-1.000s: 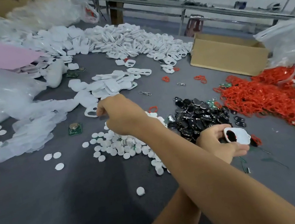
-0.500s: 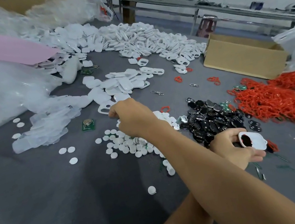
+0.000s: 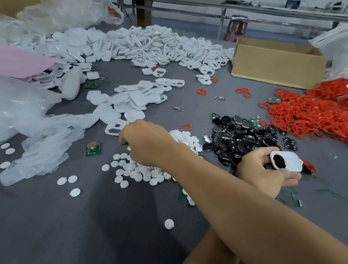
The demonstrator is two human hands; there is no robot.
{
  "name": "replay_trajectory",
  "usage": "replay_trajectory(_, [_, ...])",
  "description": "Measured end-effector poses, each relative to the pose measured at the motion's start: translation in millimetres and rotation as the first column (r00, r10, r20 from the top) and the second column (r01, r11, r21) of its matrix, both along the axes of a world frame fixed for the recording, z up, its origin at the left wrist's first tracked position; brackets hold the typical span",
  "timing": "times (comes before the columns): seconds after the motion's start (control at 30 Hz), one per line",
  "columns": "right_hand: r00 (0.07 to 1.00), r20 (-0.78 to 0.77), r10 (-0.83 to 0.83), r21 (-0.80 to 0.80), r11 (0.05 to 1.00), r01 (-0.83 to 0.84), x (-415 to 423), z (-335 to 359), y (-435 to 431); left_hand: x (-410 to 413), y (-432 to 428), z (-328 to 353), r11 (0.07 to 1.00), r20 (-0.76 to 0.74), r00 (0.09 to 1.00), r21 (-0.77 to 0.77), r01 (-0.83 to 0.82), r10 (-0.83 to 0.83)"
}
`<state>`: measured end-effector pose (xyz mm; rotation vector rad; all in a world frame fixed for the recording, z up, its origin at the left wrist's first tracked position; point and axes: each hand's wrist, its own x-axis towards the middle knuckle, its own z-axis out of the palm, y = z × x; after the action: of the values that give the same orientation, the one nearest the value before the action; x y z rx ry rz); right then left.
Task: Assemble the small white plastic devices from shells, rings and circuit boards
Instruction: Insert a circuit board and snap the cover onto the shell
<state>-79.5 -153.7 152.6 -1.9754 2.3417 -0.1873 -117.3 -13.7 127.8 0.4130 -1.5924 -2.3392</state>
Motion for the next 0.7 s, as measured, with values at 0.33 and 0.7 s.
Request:
replay_trajectory(0.33, [1.0,-0.018,-0.001,-0.018,1.0,0.001,0.3,-1.3,0.7,3.4,-1.0,4.1,0.998,0.025,1.0,-0.062,0.011,-0.01])
replay_trajectory(0.7, [0.997,-0.059,0.041,-0.064,0.997,-0.045,10.9,2.2,0.7,8.6,-0.4,10.4,0.999,0.039,0.999,-0.048,-0.007,0.008])
